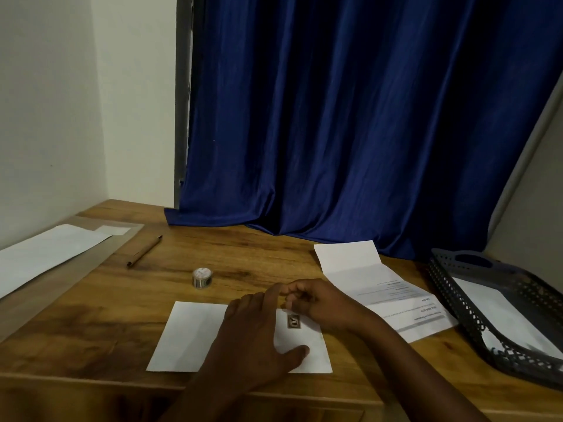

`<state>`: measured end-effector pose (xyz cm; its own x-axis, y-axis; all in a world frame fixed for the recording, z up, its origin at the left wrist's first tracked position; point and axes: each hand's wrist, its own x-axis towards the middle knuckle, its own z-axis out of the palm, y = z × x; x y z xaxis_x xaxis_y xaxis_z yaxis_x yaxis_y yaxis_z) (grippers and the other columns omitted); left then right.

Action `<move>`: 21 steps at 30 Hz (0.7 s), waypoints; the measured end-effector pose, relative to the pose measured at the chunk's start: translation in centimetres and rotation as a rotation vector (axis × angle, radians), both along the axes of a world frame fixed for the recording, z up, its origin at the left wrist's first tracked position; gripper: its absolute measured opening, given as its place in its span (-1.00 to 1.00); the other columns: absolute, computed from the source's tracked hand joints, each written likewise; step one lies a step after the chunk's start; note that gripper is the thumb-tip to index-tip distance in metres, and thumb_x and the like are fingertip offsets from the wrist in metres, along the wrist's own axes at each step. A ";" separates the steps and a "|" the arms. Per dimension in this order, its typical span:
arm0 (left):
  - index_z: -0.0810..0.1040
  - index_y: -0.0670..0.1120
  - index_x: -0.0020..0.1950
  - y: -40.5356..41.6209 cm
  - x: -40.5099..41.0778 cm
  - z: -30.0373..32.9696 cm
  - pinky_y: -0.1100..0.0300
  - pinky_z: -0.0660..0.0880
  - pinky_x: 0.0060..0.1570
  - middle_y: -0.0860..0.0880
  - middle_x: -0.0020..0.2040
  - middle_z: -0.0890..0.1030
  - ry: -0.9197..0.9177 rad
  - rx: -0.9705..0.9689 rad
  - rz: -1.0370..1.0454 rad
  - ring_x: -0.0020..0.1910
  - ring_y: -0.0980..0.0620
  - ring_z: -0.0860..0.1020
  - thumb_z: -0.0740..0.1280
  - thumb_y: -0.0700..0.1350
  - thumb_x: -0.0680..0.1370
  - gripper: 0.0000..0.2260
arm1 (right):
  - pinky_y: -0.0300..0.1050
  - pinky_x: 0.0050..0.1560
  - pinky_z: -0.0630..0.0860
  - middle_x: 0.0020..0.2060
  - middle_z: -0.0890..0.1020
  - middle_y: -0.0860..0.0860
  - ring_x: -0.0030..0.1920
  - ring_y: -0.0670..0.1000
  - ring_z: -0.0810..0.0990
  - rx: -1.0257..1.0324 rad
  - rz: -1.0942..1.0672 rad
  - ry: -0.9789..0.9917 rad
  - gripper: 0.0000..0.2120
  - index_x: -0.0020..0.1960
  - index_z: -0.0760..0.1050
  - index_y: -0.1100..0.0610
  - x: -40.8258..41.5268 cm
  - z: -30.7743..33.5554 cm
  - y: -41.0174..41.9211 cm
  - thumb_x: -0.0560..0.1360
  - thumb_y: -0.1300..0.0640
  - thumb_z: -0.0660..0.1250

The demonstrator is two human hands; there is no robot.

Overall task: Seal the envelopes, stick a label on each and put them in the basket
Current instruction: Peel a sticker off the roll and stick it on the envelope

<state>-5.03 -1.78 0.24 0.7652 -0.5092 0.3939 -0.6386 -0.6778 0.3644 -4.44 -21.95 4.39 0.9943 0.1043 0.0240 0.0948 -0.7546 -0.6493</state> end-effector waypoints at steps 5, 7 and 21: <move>-0.15 0.22 0.54 -0.2 0.0 -0.3 0.21 0.11 0.38 0.14 0.47 0.22 -0.026 -0.084 -0.019 0.39 0.11 0.24 0.22 0.58 0.27 0.01 | -0.15 -0.09 0.58 -0.22 0.65 -0.23 -0.17 -0.18 0.61 -0.105 0.148 0.045 -0.83 -0.12 0.57 -0.38 1.2 1.8 2.3 0.43 -0.08 0.45; -0.21 0.23 0.53 -0.2 0.1 -0.4 0.24 0.06 0.34 0.14 0.47 0.16 -0.018 -0.101 -0.016 0.40 0.10 0.21 0.25 0.59 0.24 0.05 | -0.27 -0.18 0.46 -0.32 0.59 -0.32 -0.25 -0.25 0.55 -0.169 0.174 0.058 -0.73 -0.24 0.53 -0.38 2.0 2.4 2.9 0.48 -0.01 0.44; -0.05 0.20 0.60 0.2 -1.2 1.0 -0.05 0.19 0.51 0.06 0.60 0.15 -0.208 -0.197 -0.078 0.55 -0.03 0.18 0.33 0.51 0.31 0.00 | -0.16 -0.13 0.49 -0.23 0.62 -0.01 -0.18 -0.08 0.56 -0.136 0.239 0.119 -0.92 -0.17 0.60 0.04 2.2 5.2 3.7 0.50 0.11 0.46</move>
